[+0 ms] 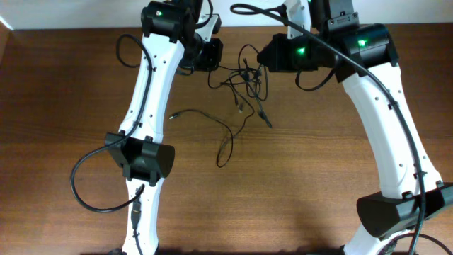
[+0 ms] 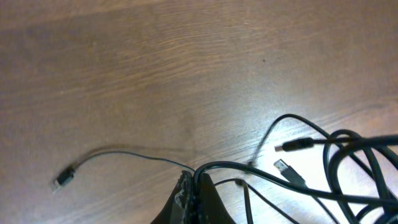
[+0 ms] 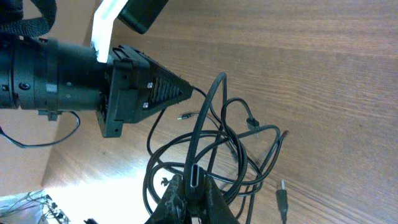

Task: Untangle cables

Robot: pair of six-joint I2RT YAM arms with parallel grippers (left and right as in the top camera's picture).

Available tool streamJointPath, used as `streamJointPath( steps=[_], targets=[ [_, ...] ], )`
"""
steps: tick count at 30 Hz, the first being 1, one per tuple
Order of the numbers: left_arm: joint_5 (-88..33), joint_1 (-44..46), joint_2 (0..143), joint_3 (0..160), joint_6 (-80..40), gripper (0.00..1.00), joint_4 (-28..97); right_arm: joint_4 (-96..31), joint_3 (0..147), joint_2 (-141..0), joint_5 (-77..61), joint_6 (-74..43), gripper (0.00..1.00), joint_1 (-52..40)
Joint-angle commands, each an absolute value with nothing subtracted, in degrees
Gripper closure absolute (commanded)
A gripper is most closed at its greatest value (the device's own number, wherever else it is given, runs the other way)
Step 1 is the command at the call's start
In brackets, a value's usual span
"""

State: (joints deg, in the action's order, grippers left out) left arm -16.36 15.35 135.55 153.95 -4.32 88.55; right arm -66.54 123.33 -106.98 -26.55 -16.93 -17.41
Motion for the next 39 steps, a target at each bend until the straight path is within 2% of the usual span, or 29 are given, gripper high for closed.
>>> streamJointPath(
  steps=[1, 9, 14, 20, 28, 36, 39],
  targets=[
    [-18.3, 14.4, 135.7, 153.5, 5.8, 1.00, 87.8, -67.9, 125.8, -105.7, -25.8, -16.3, 0.96, -15.4],
    [-18.3, 9.6, 135.7, 153.5, 17.4, 1.00, 86.3, -77.6, 125.8, -105.6, -15.2, -16.4, 0.96, -11.7],
    [-18.3, 9.2, 135.7, 153.5, 17.7, 1.00, 85.7, -82.5, 125.6, -106.1, -10.2, -16.3, 0.96, -11.7],
    [-18.3, 7.2, 135.7, 153.5, 17.1, 1.00, 84.2, -86.3, 123.2, -106.3, -11.2, -8.9, 0.96, -13.6],
    [-18.0, 5.3, 135.7, 153.5, 14.2, 1.00, 83.2, -91.0, 122.9, -106.9, -11.5, -5.7, 0.96, -17.2],
    [-18.0, 5.1, 135.7, 153.5, 13.1, 0.99, 82.5, -97.3, 122.9, -106.9, -11.4, -16.5, 0.96, -17.2],
    [-18.1, 5.1, 135.7, 153.5, 13.1, 0.94, 82.5, -97.3, 122.9, -106.8, -12.8, -18.5, 0.96, -17.3]
  ],
)
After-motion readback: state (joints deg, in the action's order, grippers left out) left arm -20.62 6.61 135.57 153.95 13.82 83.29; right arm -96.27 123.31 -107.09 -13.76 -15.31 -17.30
